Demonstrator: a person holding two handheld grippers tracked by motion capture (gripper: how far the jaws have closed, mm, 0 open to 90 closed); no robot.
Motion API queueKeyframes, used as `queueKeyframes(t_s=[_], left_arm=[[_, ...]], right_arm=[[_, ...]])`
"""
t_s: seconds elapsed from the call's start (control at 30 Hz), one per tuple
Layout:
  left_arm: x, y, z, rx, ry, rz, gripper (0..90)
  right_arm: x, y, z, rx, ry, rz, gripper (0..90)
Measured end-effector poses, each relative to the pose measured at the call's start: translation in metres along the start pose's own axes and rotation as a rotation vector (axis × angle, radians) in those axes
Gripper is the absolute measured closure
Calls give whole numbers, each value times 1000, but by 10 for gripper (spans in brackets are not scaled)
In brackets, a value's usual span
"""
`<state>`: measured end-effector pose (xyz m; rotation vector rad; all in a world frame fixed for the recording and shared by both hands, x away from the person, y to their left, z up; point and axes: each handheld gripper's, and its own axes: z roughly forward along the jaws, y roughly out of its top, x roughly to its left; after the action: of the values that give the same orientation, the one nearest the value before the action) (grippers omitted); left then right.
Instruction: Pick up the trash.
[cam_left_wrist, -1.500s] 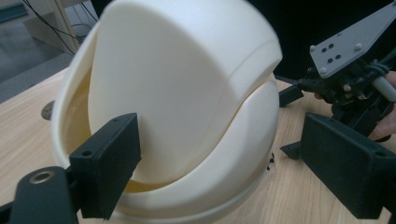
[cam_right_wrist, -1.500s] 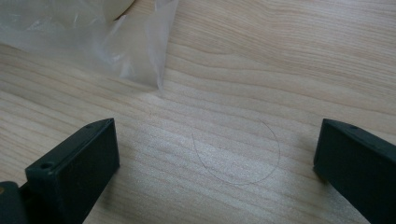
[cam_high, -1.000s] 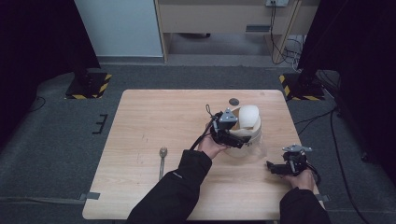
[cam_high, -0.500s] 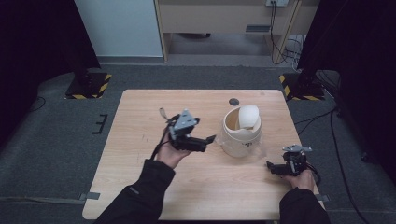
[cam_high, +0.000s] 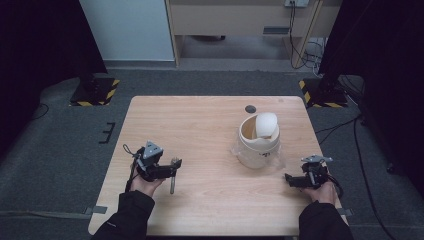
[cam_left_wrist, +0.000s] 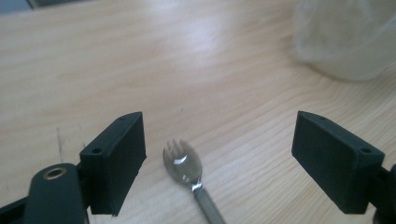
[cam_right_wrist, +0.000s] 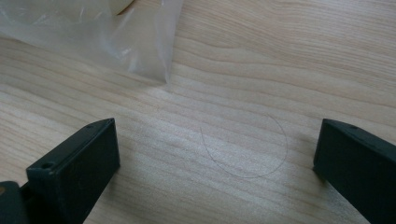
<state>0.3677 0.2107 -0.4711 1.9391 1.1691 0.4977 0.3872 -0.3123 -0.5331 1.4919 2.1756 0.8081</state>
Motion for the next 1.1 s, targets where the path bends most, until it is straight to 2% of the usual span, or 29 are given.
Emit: queueKeyframes(t_s=[0.03, 0.1, 0.17, 0.2, 0.3, 0.37, 0.47, 0.63, 0.67, 0.73, 0.8, 0.83, 0.87, 0.9, 0.97, 1.1], left_arm=[[2, -7, 7, 44, 1, -11, 182], [3, -9, 9, 58, 8, -7, 187], [2, -17, 17, 94, 8, -12, 191], [2, -17, 17, 94, 8, -12, 194], [-1, -24, 26, 150, 21, 9, 210], [-2, -25, 28, 158, 20, 18, 222], [-4, -27, 33, 186, 29, 44, 274], [-7, -31, 38, 245, 60, 65, 397], [-7, -32, 38, 240, 60, 59, 397], [-7, -31, 38, 237, 64, 40, 462], [-8, -32, 38, 228, 71, 34, 578], [-8, -31, 38, 226, 74, 31, 578], [-7, -32, 38, 224, 75, 31, 677], [-7, -32, 38, 223, 77, 28, 677], [-4, -31, 37, 222, 85, 13, 771], [-2, -31, 37, 220, 82, -13, 786]], right_arm=[[0, 0, 0, 0, 6, -14, 6], [0, 0, 0, 0, 7, -15, 6], [0, 1, 0, 8, 11, -20, 6], [0, 1, 0, 8, 11, -20, 6], [1, 1, -1, 16, 13, -17, 7], [1, 1, -1, 17, 13, -16, 7], [1, 1, -1, 19, 13, -16, 7], [1, 2, -1, 24, 10, -15, 9], [1, 2, -1, 24, 10, -15, 9], [1, 2, -1, 26, 9, -14, 12], [1, 2, -1, 26, 8, -15, 18], [1, 2, -2, 30, 8, -13, 25], [1, 2, -2, 27, 5, -7, 33], [0, 3, -2, 29, 3, -9, 42], [0, 4, -4, 41, -3, 4, 78], [-2, 5, -7, 49, -7, 24, 137]])
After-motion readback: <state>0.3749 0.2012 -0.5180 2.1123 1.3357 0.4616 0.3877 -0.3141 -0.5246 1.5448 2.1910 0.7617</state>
